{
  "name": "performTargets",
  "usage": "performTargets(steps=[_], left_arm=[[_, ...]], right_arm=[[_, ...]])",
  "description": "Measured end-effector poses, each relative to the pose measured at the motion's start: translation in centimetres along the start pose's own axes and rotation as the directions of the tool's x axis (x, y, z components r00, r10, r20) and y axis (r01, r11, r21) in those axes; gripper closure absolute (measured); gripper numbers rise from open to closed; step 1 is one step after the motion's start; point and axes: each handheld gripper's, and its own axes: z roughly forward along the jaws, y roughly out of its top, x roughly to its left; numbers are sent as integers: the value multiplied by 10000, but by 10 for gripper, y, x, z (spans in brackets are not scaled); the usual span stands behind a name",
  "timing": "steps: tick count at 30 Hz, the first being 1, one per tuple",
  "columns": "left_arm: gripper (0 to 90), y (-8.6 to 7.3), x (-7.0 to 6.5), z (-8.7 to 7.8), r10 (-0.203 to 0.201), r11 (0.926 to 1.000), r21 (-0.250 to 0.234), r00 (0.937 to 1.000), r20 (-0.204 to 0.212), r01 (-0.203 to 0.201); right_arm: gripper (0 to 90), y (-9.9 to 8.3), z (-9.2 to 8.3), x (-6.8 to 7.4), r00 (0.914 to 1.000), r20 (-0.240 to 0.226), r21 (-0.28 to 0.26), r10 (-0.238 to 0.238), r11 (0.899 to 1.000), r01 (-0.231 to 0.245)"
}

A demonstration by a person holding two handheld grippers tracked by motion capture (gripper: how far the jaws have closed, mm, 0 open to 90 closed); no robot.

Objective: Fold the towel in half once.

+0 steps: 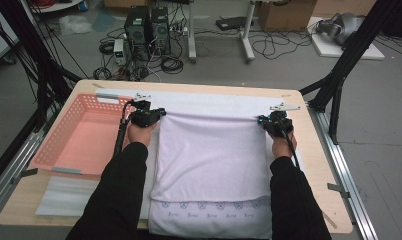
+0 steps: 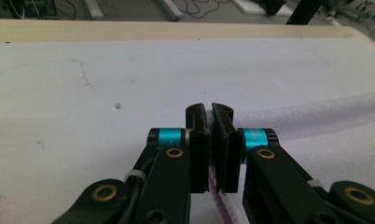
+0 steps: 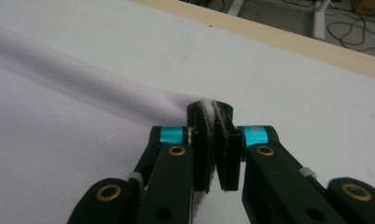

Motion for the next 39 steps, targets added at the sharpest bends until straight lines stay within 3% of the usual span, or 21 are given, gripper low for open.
performTargets(steps=[8,10,12,14,16,17,19,22,26,29,33,39], left_arm=[[850,15,6,14,567,9975,-416,9984,11,-566],[847,14,5,16,643,9974,-336,9979,16,-642],[824,10,2,18,856,9963,42,9961,221,-857],[713,7,-2,18,741,9965,365,9965,392,-756],[527,6,-6,17,476,9974,525,9979,433,-499],[460,6,-8,13,440,9983,350,9979,483,-457],[453,4,-12,7,464,9986,205,9970,618,-477],[396,-1,-16,-1,374,9985,357,9959,823,-405],[322,-7,-24,-15,504,9987,-10,9950,858,-505],[229,-12,-34,-20,1237,9917,250,9893,774,-1259],[235,-19,-44,-30,1244,9922,-113,9870,1020,-1239],[302,-35,-54,-47,1505,9886,-298,9766,1539,-1477]], right_arm=[[859,16,18,-4,9982,576,-21,186,9998,-185],[855,17,22,-3,9980,613,21,171,9998,-173],[813,15,25,-1,9978,586,127,295,9995,-303],[690,12,27,0,9975,404,403,576,9974,-592],[603,10,26,0,9963,338,391,791,9960,-804],[584,10,23,0,9958,247,367,879,9954,-888],[546,10,18,0,9955,193,323,924,9951,-930],[510,9,6,-2,9955,2,360,950,9948,-949],[458,7,-12,-4,9924,-224,133,1207,9926,-1204],[439,3,-23,-3,9916,-384,334,1236,9919,-1224],[420,-5,-39,4,9895,-672,383,1277,9914,-1253],[429,-18,-63,13,9888,-1018,487,1093,9933,-1048]])
